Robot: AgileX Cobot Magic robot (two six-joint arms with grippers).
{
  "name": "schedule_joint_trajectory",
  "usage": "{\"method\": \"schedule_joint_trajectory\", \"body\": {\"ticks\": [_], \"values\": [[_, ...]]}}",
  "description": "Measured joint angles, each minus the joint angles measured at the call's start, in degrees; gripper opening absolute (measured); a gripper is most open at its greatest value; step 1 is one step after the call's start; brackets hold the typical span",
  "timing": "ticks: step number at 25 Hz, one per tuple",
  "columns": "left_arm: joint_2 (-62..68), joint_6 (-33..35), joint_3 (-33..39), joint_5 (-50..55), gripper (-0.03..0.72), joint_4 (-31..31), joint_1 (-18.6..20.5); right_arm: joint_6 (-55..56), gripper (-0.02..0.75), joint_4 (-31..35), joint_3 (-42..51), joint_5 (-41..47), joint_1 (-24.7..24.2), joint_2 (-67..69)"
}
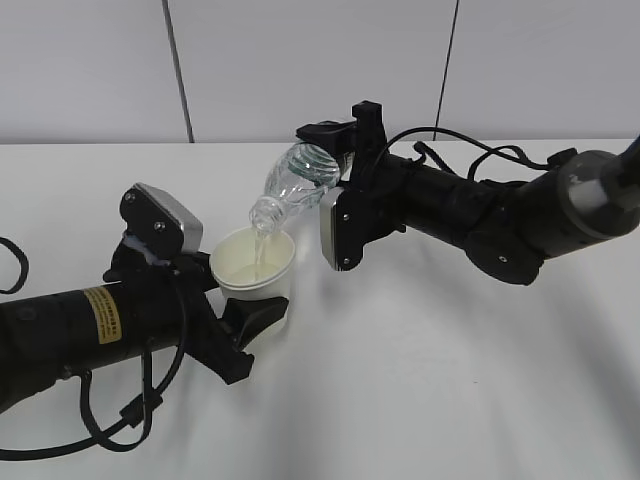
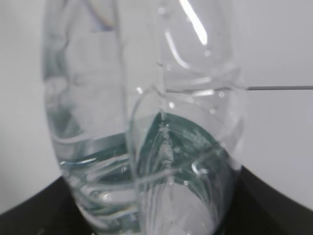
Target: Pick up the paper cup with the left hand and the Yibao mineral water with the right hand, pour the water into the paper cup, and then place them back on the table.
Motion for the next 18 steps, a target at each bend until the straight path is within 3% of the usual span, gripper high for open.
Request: {"method": "schedule_joint_trajectory", "body": {"ticks": [18], "values": [[0.00,0.00,0.00,0.02,0.441,-0.39,0.00,3.52,0.473,0.12,-0.09,-0.42,0.00,0.00]]}}
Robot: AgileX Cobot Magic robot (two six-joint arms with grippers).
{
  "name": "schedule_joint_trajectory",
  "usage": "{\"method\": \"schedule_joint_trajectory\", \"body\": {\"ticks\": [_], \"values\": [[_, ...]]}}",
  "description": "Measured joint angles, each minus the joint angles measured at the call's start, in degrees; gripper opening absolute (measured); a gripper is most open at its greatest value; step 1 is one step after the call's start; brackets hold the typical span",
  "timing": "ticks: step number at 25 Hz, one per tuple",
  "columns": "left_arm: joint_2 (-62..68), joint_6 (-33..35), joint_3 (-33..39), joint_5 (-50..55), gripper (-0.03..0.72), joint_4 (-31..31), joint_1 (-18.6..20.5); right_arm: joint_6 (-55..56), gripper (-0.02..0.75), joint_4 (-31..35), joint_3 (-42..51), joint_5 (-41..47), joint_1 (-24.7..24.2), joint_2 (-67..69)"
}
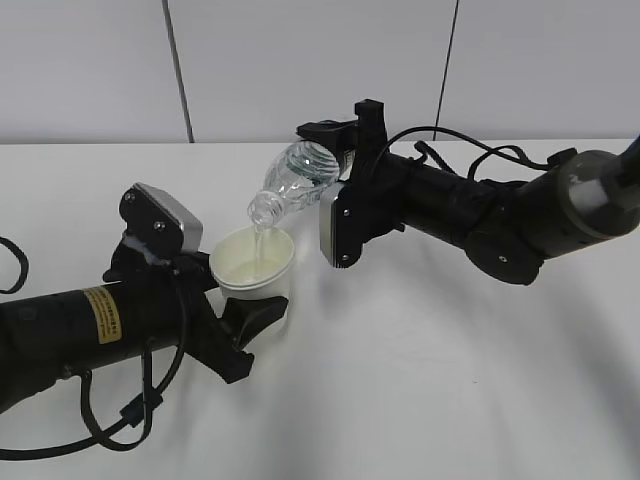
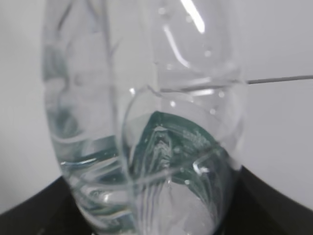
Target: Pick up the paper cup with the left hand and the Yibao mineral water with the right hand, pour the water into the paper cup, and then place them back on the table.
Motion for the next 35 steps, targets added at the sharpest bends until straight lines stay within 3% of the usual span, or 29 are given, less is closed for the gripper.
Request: {"method": "schedule_joint_trajectory", "body": {"ticks": [10,15,22,29,35], "values": [[0.00,0.00,0.00,-2.40,0.441,-4.80,0.00,23.84,0.473,-1.79,0.00,-1.00,0.00,0.00],[0.00,0.00,0.00,-2.44,0.441,-6.74,0.00,41.56,0.473,-1.92,0.00,-0.95,0.00,-0.26],[0.00,3.29,0.00,-2.52,0.445,-15.62,0.00,70.07,0.473,-0.90,0.00,3.47,0.00,-3.53],[0.00,3.78,0.00,-2.65,0.456,-19.13,2.40,75.14,0.473,6.82,6.37,4.30,0.00,-7.16],[0.00,4.36,-0.99,-3.09,0.457,-19.24,9.56,75.49,0.472,12.87,14.99,4.19,0.00,-11.95]]}}
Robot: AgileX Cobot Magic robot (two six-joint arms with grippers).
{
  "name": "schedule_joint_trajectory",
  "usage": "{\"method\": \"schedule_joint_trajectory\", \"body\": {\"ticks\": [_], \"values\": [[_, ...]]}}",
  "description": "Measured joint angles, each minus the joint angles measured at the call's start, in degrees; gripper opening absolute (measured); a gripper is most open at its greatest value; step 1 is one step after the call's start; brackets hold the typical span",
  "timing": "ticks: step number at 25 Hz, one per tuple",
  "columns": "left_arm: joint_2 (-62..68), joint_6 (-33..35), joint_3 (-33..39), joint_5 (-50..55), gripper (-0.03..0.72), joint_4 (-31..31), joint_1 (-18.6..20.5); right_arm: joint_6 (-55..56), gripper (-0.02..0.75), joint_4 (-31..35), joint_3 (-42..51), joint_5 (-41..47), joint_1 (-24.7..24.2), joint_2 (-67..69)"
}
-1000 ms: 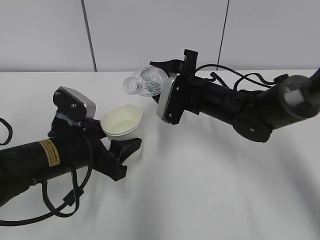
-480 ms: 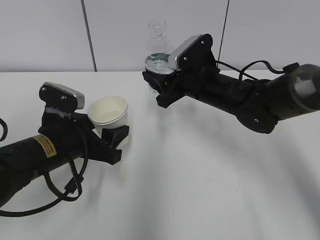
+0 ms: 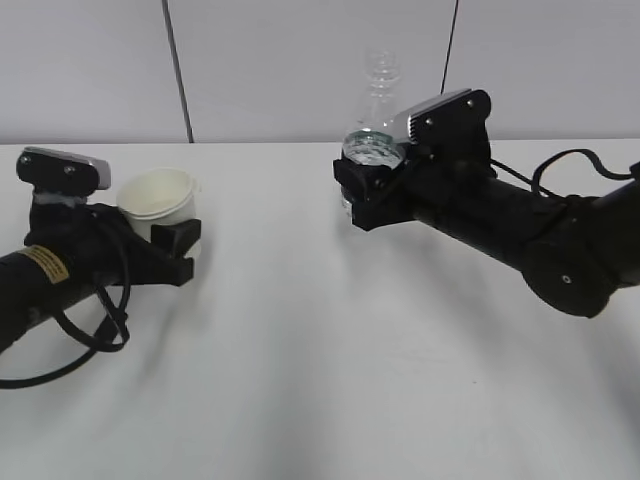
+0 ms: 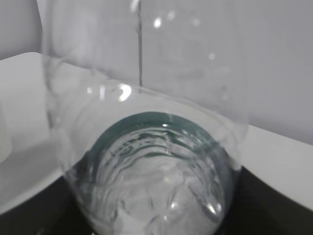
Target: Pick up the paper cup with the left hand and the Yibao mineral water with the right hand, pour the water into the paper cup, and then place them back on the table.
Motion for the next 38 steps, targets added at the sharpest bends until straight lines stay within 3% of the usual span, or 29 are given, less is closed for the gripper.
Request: {"method": "schedule_joint_trajectory", "body": {"ticks": [6,24,31,38], "values": [[3.14,0.13,-4.13,-0.98,0.457,0.60,4.44,0.04,0.472,4.57,7.92,-2.03,0.00,-4.12],[16.55,1.54,-7.16,-9.30,0.459,2.80,4.59,1.33,0.472,5.10,12.32,-3.36,0.00,-4.90],[17.65,2.51,-6.92,-9.18,0.605,2.79,4.59,1.33,0.472,5.10,12.32,-3.36,0.00,-4.90],[17.65,2.55,0.53,-12.88,0.624,-1.05,4.59,1.33,0.472,5.10,12.32,-3.36,0.00,-4.90]]}}
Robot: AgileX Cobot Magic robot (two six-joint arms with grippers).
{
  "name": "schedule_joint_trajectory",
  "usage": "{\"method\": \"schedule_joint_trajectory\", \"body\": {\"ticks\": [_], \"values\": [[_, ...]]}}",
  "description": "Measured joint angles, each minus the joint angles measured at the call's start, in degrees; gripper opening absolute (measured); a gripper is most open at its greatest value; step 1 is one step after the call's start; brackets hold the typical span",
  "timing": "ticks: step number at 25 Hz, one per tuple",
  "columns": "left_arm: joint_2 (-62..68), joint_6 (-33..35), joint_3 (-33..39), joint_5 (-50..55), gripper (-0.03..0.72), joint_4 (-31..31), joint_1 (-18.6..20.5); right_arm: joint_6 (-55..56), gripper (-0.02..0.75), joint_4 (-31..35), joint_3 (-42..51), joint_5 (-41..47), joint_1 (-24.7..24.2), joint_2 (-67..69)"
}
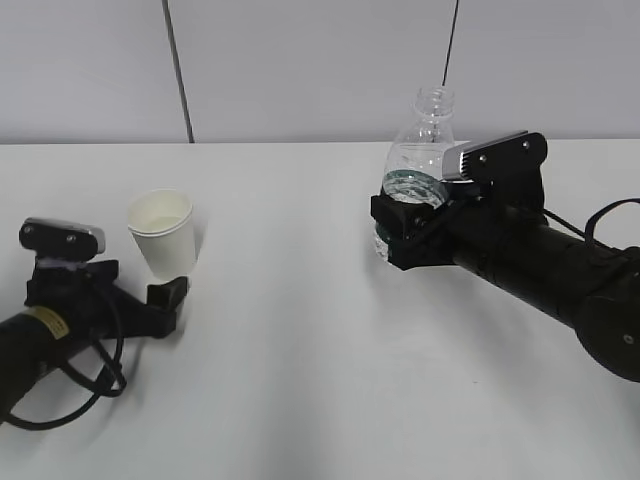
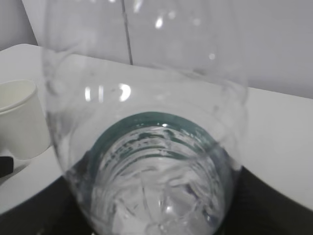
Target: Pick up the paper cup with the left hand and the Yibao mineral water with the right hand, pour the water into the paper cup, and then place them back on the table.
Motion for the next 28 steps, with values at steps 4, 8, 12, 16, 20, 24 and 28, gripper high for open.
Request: {"method": "schedule_joint_trajectory", "body": {"ticks": [4,8,12,16,20,24,28], "values": [[-1.97,0.38,5.74,-1.57,0.624,-1.32,0.00,0.10,0.472,0.12,0.00,0.00,0.00,0.00],[-7.45,0.38,11.09,-0.57,0.622,-1.46,-0.07,-0.69,0.472,2.33,-2.61,0.64,0.00,0.29],[-15.52,0.38,13.78,-0.37,0.617,-1.79,-1.96,-2.03,0.472,4.19,-7.66,2.40,0.00,2.93],[-24.65,0.38,14.21,2.36,0.610,-4.02,-5.61,-2.37,0.472,5.68,-12.24,3.32,-0.57,7.40],[-32.61,0.38,14.32,8.51,0.603,-5.29,-7.46,-2.55,0.472,6.46,-15.14,3.43,-1.03,12.13],[-39.47,0.38,14.32,15.30,0.597,-6.41,-7.51,-2.82,0.472,6.68,-15.67,3.57,-1.05,15.95],[-44.03,0.38,14.17,18.52,0.593,-6.48,-7.51,-3.05,0.472,6.68,-15.93,3.41,-1.05,18.27]]}}
